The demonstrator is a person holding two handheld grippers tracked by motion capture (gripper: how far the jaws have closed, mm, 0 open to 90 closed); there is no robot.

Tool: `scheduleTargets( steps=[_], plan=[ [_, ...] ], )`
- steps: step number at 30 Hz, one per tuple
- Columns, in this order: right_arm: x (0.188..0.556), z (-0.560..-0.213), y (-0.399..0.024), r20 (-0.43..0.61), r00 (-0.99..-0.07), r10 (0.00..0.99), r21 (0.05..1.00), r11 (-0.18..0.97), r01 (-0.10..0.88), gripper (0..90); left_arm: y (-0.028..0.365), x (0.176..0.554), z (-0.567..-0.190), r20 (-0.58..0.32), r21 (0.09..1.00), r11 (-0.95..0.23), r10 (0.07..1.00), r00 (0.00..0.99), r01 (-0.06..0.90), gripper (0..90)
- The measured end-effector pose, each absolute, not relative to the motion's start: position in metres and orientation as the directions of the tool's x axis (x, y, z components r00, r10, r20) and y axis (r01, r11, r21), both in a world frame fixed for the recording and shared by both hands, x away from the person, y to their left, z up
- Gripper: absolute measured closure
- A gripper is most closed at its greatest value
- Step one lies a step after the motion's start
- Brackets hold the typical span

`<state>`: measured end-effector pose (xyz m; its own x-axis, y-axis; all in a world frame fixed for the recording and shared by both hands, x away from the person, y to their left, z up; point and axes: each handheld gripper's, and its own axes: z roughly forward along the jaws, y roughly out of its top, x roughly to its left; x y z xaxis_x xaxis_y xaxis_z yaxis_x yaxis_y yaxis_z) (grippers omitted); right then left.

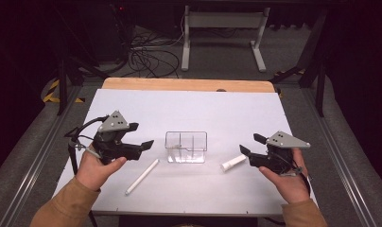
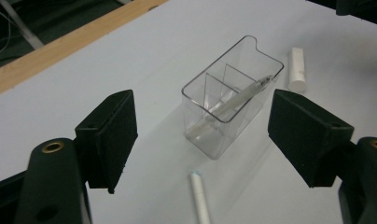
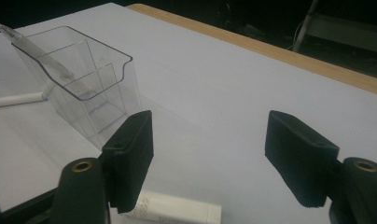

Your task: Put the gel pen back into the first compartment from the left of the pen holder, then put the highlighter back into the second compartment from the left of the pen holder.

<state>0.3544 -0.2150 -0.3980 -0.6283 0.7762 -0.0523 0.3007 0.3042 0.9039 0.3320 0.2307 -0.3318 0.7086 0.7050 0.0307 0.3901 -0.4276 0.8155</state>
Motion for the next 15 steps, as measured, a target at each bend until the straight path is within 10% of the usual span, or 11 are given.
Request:
scheduleTargets(
  steps=[15],
  plan=[
    [0.355, -0.399, -0.213, -0.056, -0.632, 0.773, 0.899, 0.314, 0.305, 33.3, 0.226, 0.323, -0.378, -0.007, 0.774, -0.432, 0.725, 0.689, 0.463, 25.5]
  ],
)
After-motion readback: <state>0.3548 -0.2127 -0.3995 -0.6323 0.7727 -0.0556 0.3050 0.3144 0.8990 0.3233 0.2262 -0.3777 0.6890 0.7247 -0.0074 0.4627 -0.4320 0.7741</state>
